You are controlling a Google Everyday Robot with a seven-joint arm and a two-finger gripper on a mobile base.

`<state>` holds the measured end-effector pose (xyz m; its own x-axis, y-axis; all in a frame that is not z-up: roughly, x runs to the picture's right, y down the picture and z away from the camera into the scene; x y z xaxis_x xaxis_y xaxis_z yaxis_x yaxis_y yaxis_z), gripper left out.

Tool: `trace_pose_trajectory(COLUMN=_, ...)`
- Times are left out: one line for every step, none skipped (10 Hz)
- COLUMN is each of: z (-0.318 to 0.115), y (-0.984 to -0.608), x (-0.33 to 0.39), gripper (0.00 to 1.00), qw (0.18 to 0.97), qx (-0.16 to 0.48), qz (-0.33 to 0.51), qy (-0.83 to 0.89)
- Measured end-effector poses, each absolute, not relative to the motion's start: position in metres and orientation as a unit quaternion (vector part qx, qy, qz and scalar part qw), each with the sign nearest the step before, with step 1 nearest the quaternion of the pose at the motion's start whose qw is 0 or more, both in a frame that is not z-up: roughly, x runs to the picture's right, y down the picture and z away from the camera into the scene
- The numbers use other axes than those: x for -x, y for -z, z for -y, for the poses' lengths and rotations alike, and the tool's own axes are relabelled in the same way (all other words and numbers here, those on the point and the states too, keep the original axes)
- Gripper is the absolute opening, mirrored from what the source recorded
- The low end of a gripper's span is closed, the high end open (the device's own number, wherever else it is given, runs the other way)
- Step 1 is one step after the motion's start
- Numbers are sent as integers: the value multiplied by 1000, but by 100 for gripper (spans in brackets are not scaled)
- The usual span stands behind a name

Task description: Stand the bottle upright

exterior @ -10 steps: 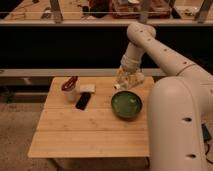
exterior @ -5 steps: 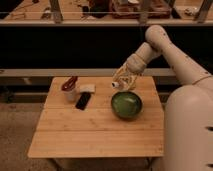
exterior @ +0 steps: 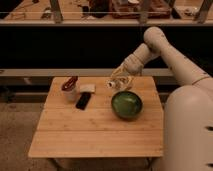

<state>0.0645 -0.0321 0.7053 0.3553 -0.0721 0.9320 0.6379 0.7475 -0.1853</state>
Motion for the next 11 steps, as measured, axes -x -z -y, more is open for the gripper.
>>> trace_pose_trajectory(z=26, y=-705, x=-65, gripper=12, qw=769, qx=276, qz=533, qy=221)
trace_pose_trajectory(z=14, y=-701, x=-66, gripper=12, qw=758, qx=281, qz=550, qy=209)
trace_pose_trajectory(z=7, y=-699, x=-58, gripper=12, qw=752, qx=280, qz=562, qy=202)
trace_pose_trajectory(z=-2, y=-696, x=-46, gripper=12, qw=744, qx=280, qz=575, qy=193)
trace_pose_trajectory(z=-11, y=-691, x=-36, gripper=12, qw=738, qx=277, qz=589, qy=178)
trace_pose_trajectory(z=-21, y=-684, x=-26, gripper=12, qw=731, qx=272, qz=605, qy=160)
trace_pose_trajectory(z=-30, y=-679, x=-19, gripper=12, qw=724, qx=267, qz=619, qy=143)
trace_pose_trajectory(z=-37, y=-673, x=-9, gripper=12, qw=715, qx=261, qz=636, qy=127)
trace_pose_trajectory(z=-55, y=-664, x=8, gripper=12, qw=699, qx=248, qz=665, qy=89)
trace_pose_trajectory(z=-68, y=-655, x=19, gripper=12, qw=684, qx=239, qz=686, qy=59)
trace_pose_trajectory(z=-86, y=-649, x=29, gripper=12, qw=661, qx=229, qz=714, qy=13)
